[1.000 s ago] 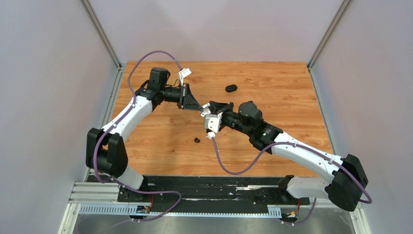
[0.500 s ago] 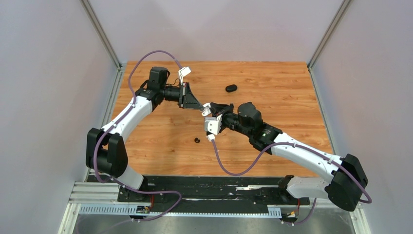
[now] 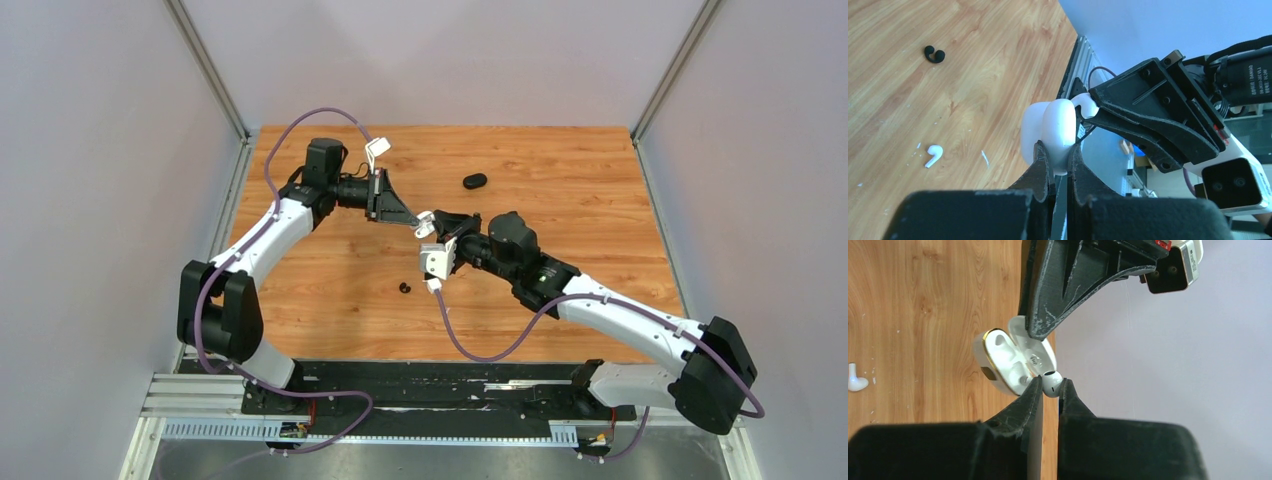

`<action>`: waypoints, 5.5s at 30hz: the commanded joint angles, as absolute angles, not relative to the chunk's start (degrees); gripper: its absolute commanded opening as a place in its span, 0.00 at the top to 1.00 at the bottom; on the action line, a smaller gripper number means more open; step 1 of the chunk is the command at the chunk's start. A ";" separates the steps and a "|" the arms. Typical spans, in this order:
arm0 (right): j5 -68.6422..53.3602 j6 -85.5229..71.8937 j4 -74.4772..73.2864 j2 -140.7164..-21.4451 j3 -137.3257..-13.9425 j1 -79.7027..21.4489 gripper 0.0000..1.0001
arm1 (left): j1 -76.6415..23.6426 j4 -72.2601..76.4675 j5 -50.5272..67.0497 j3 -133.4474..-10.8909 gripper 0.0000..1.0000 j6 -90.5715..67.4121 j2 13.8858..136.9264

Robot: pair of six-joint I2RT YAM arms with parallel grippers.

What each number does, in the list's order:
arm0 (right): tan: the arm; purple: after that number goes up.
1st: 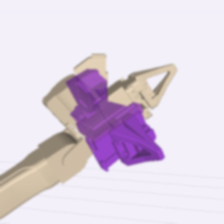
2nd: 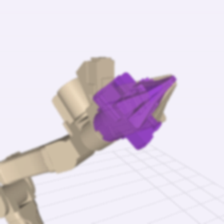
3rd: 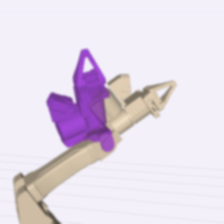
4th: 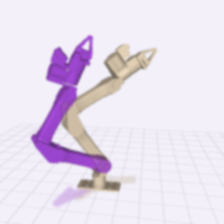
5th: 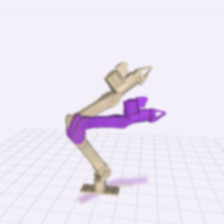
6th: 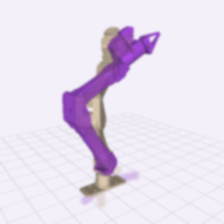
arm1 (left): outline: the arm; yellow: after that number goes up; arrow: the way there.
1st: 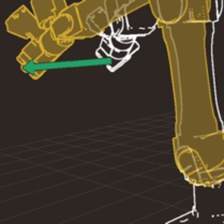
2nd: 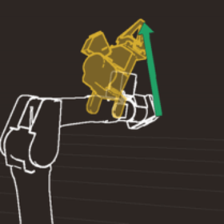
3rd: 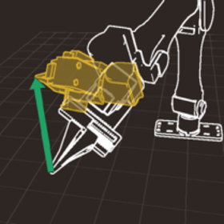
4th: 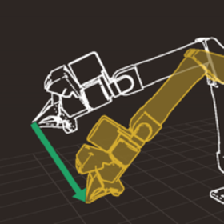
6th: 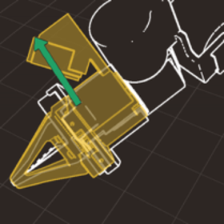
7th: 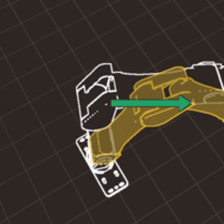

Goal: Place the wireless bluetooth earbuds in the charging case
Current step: Place the earbud in the charging case, then pick up the earbud from the center of the board.

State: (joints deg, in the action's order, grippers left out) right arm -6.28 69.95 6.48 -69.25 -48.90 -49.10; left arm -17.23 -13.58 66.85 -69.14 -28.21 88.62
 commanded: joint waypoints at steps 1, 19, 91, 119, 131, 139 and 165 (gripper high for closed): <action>-6.09 71.59 5.18 -67.75 -47.58 -49.23 1.00 | -16.79 -7.72 72.22 -69.60 1.00 -33.51 88.73; -8.67 75.65 3.34 -67.00 -46.57 -49.26 0.93 | -16.79 -2.82 74.51 -68.97 1.00 -38.35 89.38; -20.13 35.86 -25.80 -69.59 -69.46 -41.70 0.49 | -16.28 -19.67 69.25 -73.96 1.00 -23.82 91.79; -38.03 90.52 -28.28 -101.78 -64.92 -34.45 0.61 | -3.61 -46.08 55.31 -75.99 1.00 -4.36 83.03; -40.85 103.56 -38.08 -112.67 -75.15 -34.76 0.56 | -2.78 -45.26 56.58 -75.34 1.00 -5.18 82.31; -39.93 104.37 -45.18 -115.67 -79.21 -36.80 0.60 | -2.73 -42.48 56.87 -74.10 1.00 -7.06 81.80; -38.73 90.36 -47.60 -118.93 -82.59 -39.73 0.75 | -2.77 -39.80 57.16 -71.62 1.00 -9.46 81.30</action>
